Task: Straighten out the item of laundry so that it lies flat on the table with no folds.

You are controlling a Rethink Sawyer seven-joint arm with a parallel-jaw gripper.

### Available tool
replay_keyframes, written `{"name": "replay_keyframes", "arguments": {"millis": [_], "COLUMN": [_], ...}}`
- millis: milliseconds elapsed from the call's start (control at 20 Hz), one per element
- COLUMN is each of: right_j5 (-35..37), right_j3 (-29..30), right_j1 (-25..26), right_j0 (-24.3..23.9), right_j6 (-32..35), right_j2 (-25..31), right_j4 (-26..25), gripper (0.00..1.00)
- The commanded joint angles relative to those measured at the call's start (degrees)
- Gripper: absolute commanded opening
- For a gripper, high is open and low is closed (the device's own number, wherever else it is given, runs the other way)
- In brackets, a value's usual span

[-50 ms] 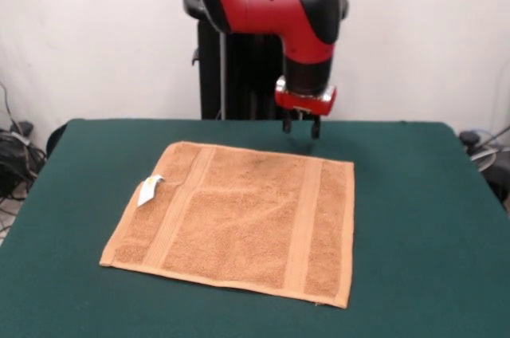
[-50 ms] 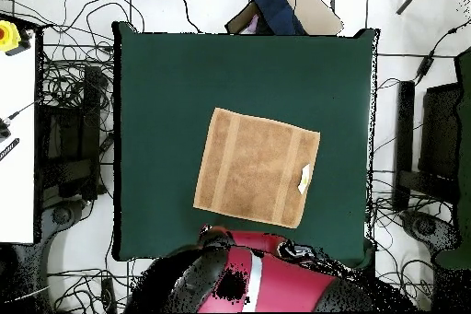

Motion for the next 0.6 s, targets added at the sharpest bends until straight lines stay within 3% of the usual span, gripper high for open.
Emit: {"name": "replay_keyframes", "arguments": {"millis": [50,250,450,600], "right_j5": [3.5,10.3,4.7,7.1], "right_j3": [-4.3,-3.9,-5.0,-7.0], "right_j1": [0.1,-7.1,-10.4,-12.8], "right_j0": [1.8,2.7,0.5,-1.5], "right_j6": [9.5,8.3,7.0,4.7], "right_j2": [-2.9,-4.0,-3.1,-1.8], "right_j4": [5.0,6.1,3.3,2.6], "gripper": [1.0,1.0,1.0,1.0]}}
